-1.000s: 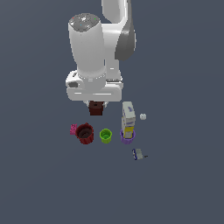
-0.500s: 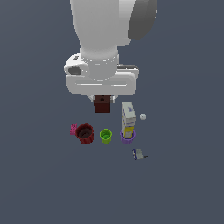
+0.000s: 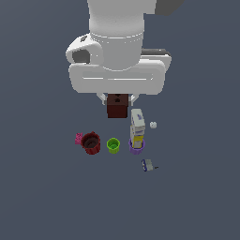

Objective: Pick up a designated object from a clutter of objects.

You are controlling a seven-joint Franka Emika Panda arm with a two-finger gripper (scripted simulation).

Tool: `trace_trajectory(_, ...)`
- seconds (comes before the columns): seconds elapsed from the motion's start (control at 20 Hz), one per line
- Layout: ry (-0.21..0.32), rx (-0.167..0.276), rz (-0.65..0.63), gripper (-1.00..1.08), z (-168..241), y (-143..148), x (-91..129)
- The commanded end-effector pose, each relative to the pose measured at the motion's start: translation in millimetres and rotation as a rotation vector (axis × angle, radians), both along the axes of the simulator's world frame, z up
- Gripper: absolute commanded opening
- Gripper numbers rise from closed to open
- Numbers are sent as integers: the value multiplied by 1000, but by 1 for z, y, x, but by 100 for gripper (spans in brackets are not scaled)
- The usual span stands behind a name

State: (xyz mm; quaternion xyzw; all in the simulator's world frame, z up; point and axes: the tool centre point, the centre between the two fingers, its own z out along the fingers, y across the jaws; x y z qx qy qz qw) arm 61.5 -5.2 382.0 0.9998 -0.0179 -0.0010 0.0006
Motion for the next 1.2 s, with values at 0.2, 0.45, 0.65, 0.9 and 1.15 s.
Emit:
trace_trajectory(0.2,-2,0,0,-100,32,13,21)
trace_trajectory(0.45,-2,1,0,-100,49,20,32)
trace_trajectory(0.65,-2,1,0,-100,58,24,39)
trace_trajectory(0.9,-2,1,0,-100,64,26,43)
trace_trajectory(1.15,-2,1,0,-100,66,27,45)
